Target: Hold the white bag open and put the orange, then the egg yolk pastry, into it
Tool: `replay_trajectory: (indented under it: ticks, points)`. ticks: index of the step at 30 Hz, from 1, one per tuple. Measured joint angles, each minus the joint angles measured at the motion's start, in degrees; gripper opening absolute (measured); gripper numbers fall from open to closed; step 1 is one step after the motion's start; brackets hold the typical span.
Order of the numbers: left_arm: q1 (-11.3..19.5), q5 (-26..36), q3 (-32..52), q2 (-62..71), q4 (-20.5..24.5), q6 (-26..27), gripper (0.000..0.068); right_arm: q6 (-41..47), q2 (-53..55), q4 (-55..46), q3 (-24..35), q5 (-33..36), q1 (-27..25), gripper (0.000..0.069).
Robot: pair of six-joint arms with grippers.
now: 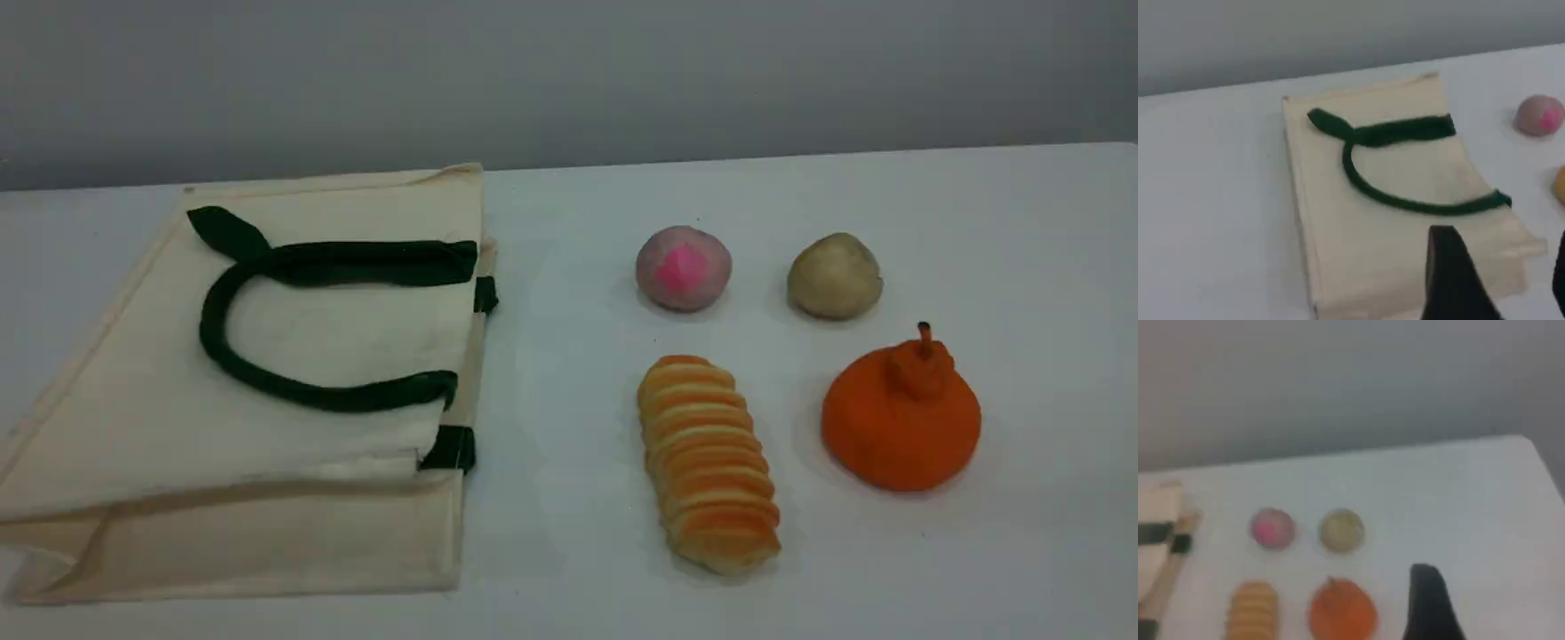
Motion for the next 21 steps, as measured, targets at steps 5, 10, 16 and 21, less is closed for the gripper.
replay_trajectory:
  ticks: [5, 10, 16, 21]
  points:
    - [0.0, -5.7, -3.3, 12.8, 0.0, -2.4, 0.0341, -4.7, 8.7, 6.6, -0.7, -8.6, 0.0, 0.0392]
    - [0.0, -10.4, -5.7, 26.3, 0.1, -6.3, 0.0341, -9.9, 19.7, 10.0, -0.7, -17.0, 0.0, 0.0386]
    - [0.0, -16.4, -6.9, 43.1, 0.2, -7.9, 0.0341, -9.8, 35.2, 14.6, -0.9, -25.9, 0.0, 0.0386]
    - [0.0, -22.3, -6.9, 54.9, 0.0, -8.3, 0.0341, -12.9, 46.3, 15.6, -4.4, -27.5, 0.0, 0.0385]
